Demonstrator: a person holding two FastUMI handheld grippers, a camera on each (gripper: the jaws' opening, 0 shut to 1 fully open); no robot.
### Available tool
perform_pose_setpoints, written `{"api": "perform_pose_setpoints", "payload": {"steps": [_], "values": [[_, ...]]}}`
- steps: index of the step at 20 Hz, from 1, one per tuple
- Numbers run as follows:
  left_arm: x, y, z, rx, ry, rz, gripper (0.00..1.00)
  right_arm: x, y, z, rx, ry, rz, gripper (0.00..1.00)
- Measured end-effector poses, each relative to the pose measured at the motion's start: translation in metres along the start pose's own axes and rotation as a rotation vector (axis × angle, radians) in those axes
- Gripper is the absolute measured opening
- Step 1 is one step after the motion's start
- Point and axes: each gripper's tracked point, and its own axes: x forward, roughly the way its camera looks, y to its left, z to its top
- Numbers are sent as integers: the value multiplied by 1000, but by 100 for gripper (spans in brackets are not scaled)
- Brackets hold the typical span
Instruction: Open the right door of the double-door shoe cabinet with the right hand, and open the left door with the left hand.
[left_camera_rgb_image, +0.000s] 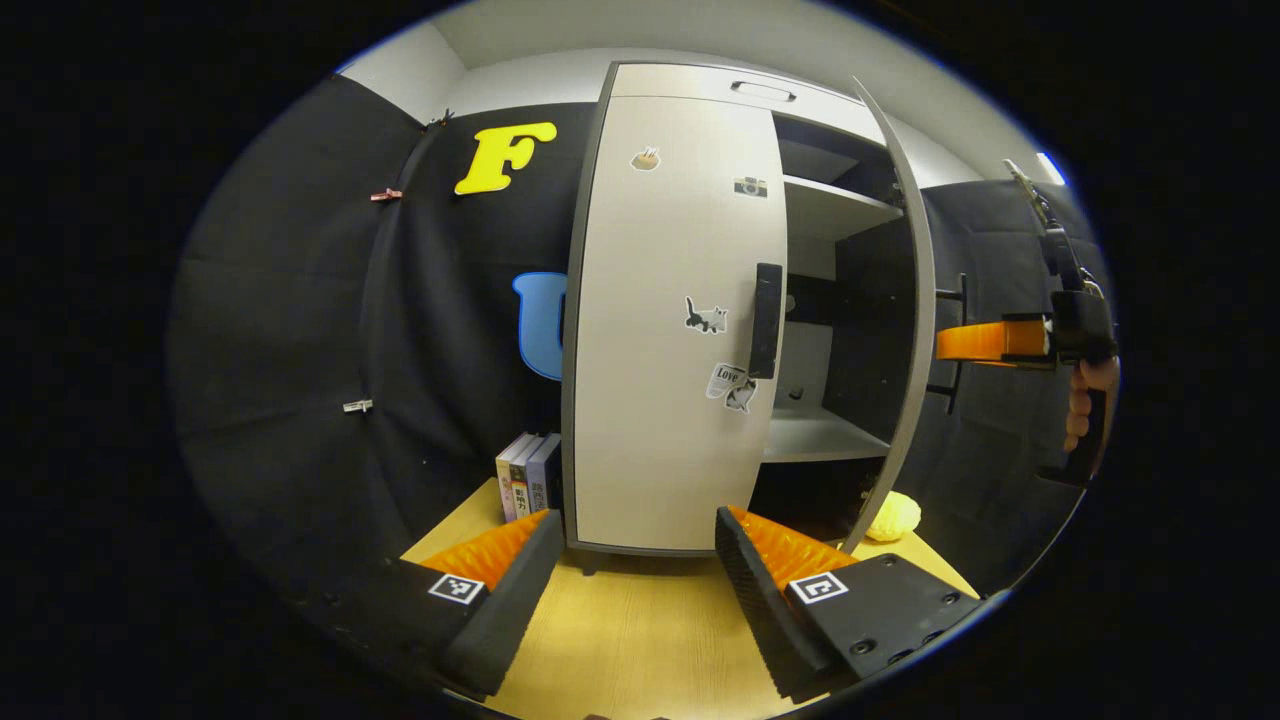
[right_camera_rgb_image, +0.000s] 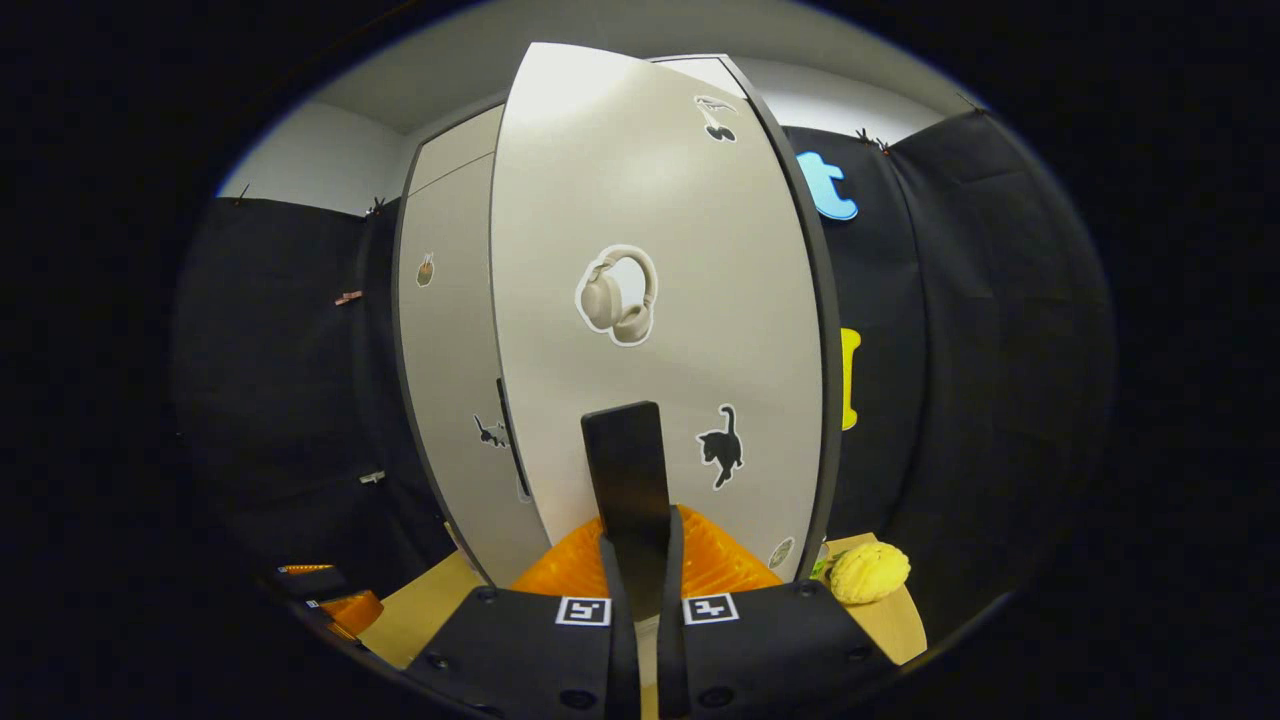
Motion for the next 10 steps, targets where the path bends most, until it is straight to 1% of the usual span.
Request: {"api": "perform_pose_setpoints", "payload": {"steps": [7,10], "values": [[12,-16,7,4,-9,-23,95,-15,-16,0,27,-1,-11,11],[16,-26,7,12,-7,-36,95,-16,-18,1,17,-8,6,11]]}}
